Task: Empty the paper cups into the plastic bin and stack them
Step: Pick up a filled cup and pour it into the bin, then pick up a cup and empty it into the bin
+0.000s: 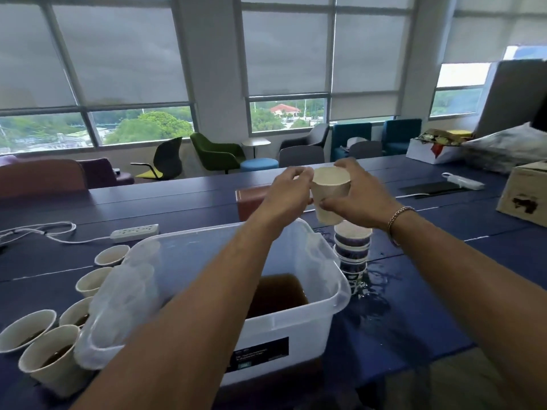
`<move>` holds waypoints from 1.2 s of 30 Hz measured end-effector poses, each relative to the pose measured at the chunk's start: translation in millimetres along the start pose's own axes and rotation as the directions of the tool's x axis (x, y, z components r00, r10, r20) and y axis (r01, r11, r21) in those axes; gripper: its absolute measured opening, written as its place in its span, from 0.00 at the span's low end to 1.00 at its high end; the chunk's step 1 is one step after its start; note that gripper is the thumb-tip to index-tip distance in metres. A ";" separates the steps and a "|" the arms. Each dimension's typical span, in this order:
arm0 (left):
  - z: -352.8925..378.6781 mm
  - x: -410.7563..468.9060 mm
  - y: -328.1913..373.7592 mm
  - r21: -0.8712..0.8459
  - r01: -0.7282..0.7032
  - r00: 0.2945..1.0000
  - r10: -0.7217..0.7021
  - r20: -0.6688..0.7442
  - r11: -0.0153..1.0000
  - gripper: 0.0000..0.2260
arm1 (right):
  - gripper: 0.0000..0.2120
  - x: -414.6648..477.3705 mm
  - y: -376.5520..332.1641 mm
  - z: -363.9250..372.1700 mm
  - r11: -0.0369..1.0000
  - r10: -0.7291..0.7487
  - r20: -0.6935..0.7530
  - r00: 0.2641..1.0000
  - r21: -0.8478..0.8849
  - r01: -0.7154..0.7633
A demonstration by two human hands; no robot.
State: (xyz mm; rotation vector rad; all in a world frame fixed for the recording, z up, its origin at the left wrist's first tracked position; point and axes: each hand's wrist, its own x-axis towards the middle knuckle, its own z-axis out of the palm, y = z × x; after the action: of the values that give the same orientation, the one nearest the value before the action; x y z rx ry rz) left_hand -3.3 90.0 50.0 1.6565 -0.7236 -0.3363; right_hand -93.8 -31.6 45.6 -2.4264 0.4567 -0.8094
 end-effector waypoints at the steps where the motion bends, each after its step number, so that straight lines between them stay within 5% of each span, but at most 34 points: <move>1: 10.3 1.6 3.1 0.012 -0.009 1.000 0.009 0.016 1.000 0.14 | 0.34 -0.3 7.3 -6.2 1.000 0.028 -0.014 1.000 0.006 -0.028; 8: 46.7 4.9 7.4 0.104 -0.004 0.996 -0.005 0.086 0.995 0.24 | 0.34 -3.4 39.1 -13.8 0.990 0.141 -0.049 0.989 -0.009 -0.141; 14: 31.8 4.3 -5.1 0.325 -0.001 0.995 -0.032 0.096 0.946 0.27 | 0.44 -9.2 56.1 -4.1 0.955 0.295 0.140 0.945 -0.008 -0.297; 19: -15.0 7.4 -7.5 0.406 0.013 1.000 -0.014 0.000 0.914 0.24 | 0.32 10.6 19.1 13.4 0.990 0.131 0.087 0.988 -0.066 -0.125; 25: -103.8 11.4 -26.3 0.533 0.061 0.992 0.005 -0.123 0.844 0.20 | 0.11 41.8 -62.6 82.1 0.994 -0.105 0.249 0.963 -0.010 0.111; 30: -188.3 14.1 -51.5 0.573 0.148 0.970 -0.004 -0.244 0.806 0.19 | 0.12 66.4 -121.6 161.5 0.964 -0.251 0.486 0.837 0.050 0.261; 36: -262.0 16.3 -88.2 0.566 0.294 0.927 -0.087 -0.364 0.770 0.16 | 0.14 94.0 -176.9 241.0 0.948 -0.219 0.716 0.663 -0.003 0.317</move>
State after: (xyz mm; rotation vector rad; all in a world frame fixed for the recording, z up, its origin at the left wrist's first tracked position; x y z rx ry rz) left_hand 187.2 289.7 26.4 2.3530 -0.4269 0.0491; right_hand 155.3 157.8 28.3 -2.7158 -0.1736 0.1200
